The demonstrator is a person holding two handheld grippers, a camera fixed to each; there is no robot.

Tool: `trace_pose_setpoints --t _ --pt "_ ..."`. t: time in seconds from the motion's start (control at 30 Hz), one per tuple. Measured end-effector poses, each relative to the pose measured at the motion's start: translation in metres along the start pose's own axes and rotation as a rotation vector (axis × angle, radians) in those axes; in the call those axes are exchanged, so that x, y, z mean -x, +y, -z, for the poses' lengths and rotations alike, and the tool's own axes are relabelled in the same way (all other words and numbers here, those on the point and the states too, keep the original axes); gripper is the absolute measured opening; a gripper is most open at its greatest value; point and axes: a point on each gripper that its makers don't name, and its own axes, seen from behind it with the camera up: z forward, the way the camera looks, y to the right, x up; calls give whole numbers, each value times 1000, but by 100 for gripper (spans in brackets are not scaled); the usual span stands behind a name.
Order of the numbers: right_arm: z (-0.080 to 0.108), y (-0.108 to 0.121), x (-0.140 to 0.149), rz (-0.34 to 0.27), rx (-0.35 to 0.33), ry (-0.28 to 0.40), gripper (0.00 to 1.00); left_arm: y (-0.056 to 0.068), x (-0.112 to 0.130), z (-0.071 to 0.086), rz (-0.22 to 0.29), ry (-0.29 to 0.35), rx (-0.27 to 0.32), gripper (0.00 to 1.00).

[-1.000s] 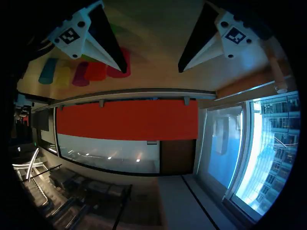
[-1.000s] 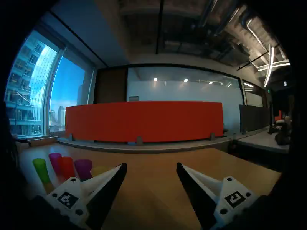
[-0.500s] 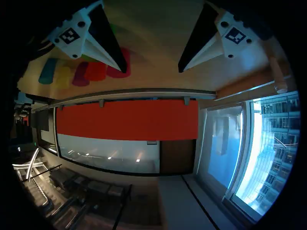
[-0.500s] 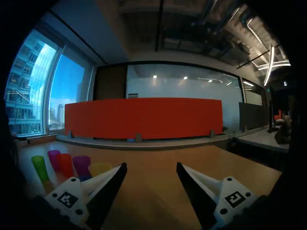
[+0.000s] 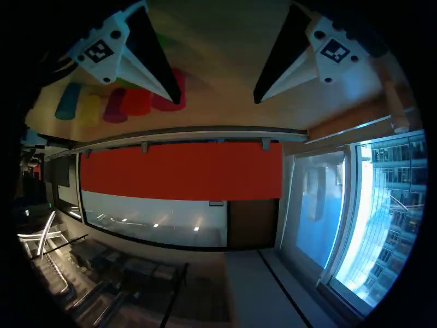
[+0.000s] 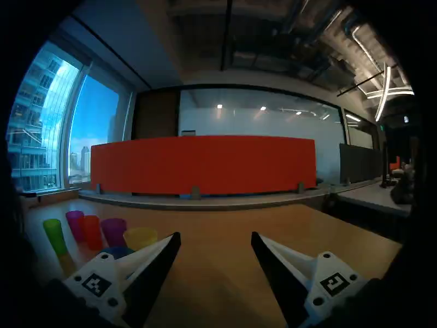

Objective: Pour water

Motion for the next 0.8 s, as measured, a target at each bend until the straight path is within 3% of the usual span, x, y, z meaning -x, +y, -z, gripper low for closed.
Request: trace_pose_setpoints --t 0.8 --pt "0 -1 0 10 2 -4 100 0 0 0 0 0 0 99"
